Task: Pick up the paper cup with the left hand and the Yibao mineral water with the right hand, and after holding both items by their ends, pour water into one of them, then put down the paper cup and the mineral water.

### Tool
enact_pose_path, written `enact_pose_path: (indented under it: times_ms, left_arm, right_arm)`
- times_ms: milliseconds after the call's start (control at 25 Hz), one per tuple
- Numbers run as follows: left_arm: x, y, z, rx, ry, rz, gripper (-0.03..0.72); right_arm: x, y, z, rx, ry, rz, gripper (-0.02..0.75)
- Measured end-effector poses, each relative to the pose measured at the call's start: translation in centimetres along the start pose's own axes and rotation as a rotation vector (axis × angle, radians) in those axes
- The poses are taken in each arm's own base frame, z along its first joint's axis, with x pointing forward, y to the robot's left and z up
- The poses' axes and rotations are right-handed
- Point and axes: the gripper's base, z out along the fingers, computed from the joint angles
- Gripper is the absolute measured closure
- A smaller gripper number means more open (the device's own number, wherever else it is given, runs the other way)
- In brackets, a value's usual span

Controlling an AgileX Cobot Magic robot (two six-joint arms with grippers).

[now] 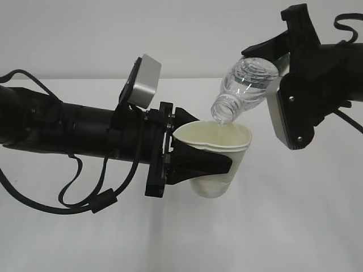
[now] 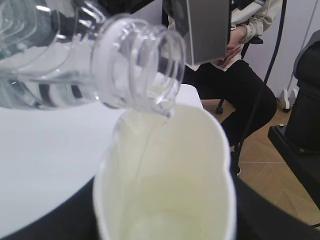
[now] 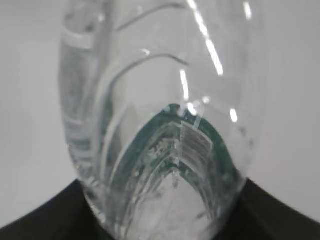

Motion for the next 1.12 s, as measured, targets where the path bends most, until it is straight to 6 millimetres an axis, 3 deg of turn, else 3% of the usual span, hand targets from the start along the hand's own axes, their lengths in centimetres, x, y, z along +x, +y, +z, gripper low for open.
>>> enact_pose_path:
  times_ms: [1120]
  left_arm:
    - [0.00, 0.00, 0.00, 0.000, 0.000, 0.000, 0.320]
  right_arm:
    - [0.00, 0.00, 0.00, 0.000, 0.000, -0.020, 0.294]
